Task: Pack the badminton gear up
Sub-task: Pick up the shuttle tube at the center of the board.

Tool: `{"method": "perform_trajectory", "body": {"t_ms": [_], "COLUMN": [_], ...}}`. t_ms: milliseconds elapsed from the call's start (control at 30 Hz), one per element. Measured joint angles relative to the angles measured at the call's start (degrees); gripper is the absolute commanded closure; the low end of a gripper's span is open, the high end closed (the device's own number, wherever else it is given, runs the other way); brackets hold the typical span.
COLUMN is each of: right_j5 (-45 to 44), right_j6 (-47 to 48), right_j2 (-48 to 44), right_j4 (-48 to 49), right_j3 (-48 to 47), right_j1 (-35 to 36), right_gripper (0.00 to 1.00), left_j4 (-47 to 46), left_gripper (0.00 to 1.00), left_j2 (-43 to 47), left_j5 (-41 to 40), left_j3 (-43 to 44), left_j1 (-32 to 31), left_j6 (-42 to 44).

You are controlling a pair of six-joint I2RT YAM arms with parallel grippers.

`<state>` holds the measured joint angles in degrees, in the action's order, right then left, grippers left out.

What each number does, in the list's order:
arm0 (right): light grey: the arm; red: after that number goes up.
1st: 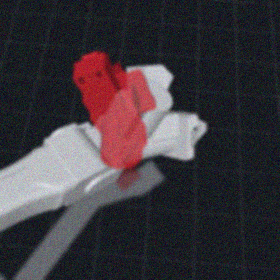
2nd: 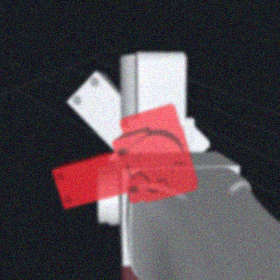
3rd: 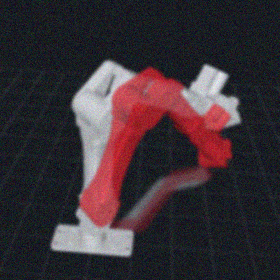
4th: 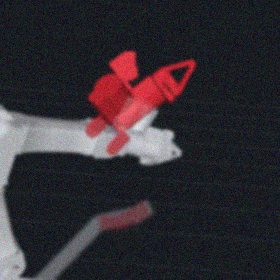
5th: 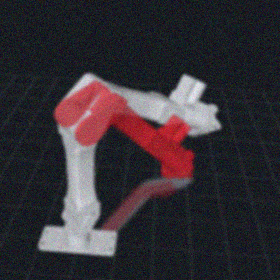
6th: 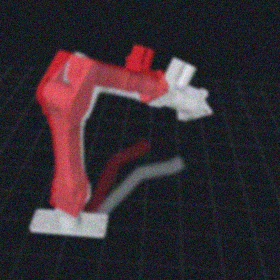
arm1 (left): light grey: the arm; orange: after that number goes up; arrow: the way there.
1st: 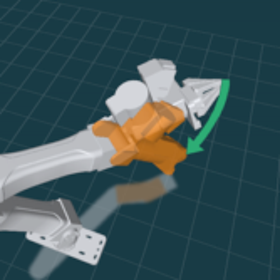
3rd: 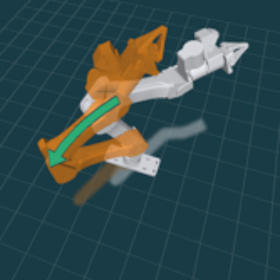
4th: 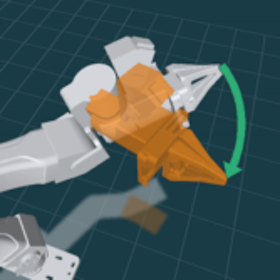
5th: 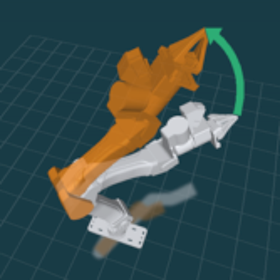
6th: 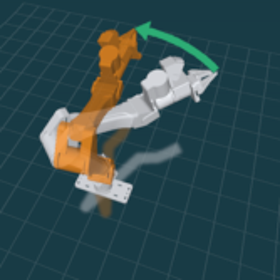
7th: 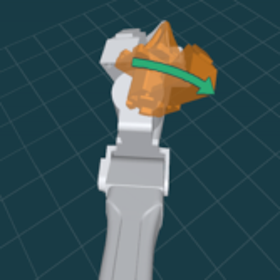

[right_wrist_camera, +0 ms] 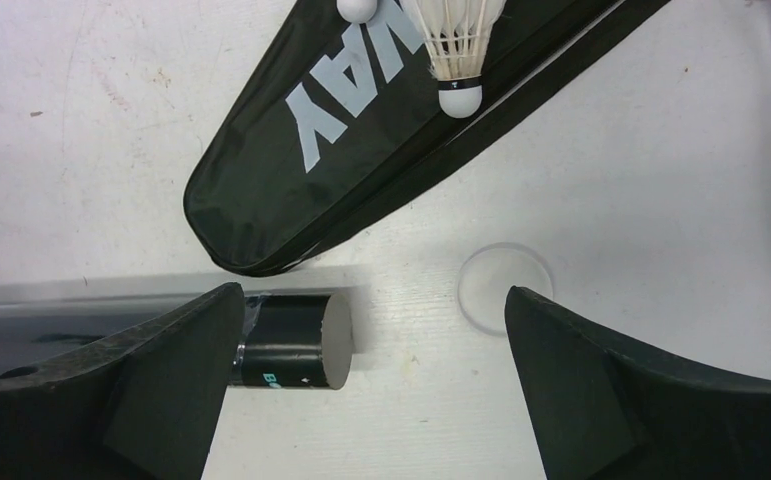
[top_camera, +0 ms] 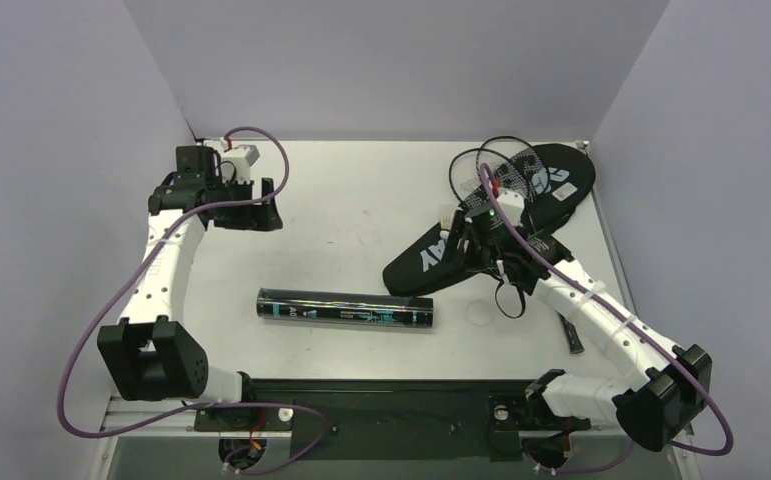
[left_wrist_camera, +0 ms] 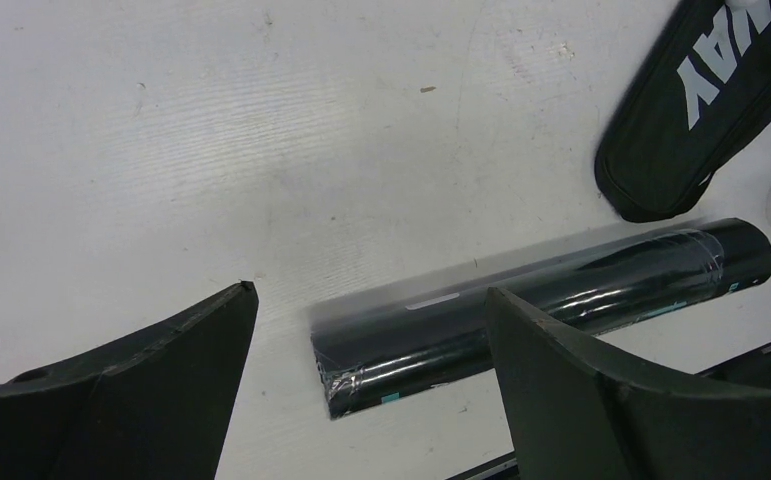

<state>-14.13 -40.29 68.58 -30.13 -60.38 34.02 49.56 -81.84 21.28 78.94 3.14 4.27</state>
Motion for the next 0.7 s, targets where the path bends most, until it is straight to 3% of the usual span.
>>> {"method": "perform_trajectory", "body": {"t_ms": [333, 700], "right_j5": [0.9, 10.9], "right_j6": [-0.2, -1.2], "right_j2": [-4.0, -11.8], "right_j4": [0.1, 5.7], "right_j3": [5.2, 21.5], "right_j1": [1.0, 1.3], "right_gripper": [0.01, 0.04], "left_j4": [-0.2, 0.1], "left_gripper": [0.04, 0.04], "left_j2": [1.0, -3.2], "left_j5": [-3.0, -4.3], "left_j3": [-2.6, -2.1], "left_j1": [-7.8, -13.7], "left_j6": [1.0, 3.5]}}
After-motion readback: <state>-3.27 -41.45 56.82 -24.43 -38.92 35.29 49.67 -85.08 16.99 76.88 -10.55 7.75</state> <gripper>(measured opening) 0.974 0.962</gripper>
